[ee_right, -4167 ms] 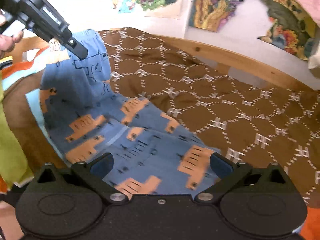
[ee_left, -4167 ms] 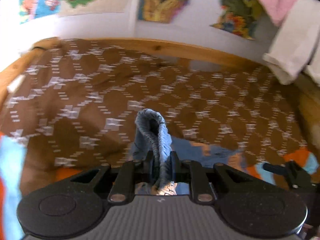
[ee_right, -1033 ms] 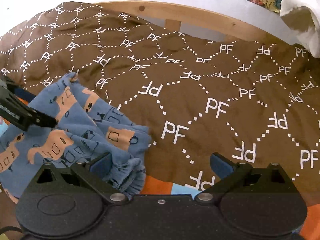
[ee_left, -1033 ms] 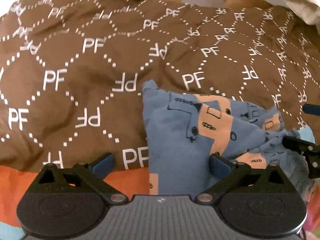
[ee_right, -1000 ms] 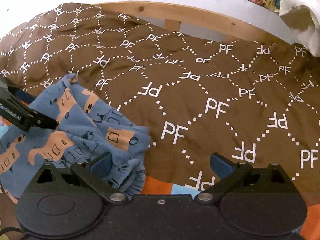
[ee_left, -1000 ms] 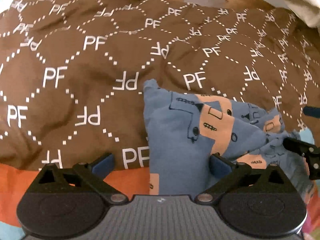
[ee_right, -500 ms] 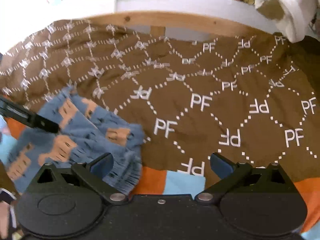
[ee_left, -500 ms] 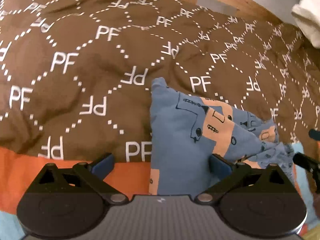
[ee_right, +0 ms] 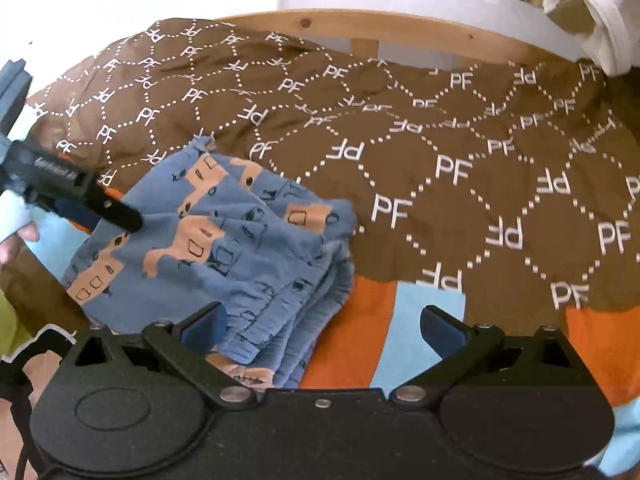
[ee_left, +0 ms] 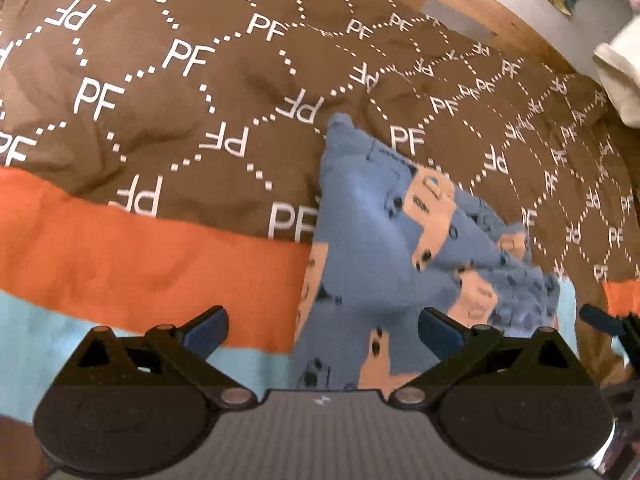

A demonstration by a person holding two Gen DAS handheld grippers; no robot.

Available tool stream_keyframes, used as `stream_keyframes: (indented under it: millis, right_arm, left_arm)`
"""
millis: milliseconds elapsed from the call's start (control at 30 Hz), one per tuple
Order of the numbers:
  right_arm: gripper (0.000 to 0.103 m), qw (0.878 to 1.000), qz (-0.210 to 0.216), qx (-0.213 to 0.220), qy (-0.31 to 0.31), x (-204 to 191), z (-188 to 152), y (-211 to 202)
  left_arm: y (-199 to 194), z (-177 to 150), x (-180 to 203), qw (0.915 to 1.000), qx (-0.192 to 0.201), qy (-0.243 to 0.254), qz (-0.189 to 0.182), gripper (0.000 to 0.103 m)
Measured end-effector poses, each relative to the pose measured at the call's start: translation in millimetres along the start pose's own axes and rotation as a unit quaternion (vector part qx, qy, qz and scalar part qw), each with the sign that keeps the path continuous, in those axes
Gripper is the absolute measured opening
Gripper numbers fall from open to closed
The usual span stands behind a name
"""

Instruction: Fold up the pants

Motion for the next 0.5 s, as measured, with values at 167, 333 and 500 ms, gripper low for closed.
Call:
stream_keyframes:
  millis: [167,333,500]
  right_arm:
    - [0.102,1.000,0.005,0.004,0.003,1.0,1.6,-2.1]
    - [0.102,0.998,0.067,0.003,0.012,4.1,5.2,-9.7]
    - [0.102,0.993,0.114,-0.012,0.027,6.1,-1.0,-15.1]
  left_arm:
    - [-2.9,-12.4,7.2,0.9984,0.009,0.054,0.016,0.103]
    - [-18.8,-25.8,8.4,0.9979,0.019,0.060,-0.014,0.103]
    - [-27.9,-42.1,10.6,0.9963,0.020,0.071,-0.046,0.103]
Point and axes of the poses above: each gripper's, at about its wrist camera, not at the fingertips, and y roughly the way its jaws point, x to its right, z to its top, the point moved 7 cm from there along y, roughly the way its jaws point, and after that the axes turned 1 degree about x, right-handed, at the moved point
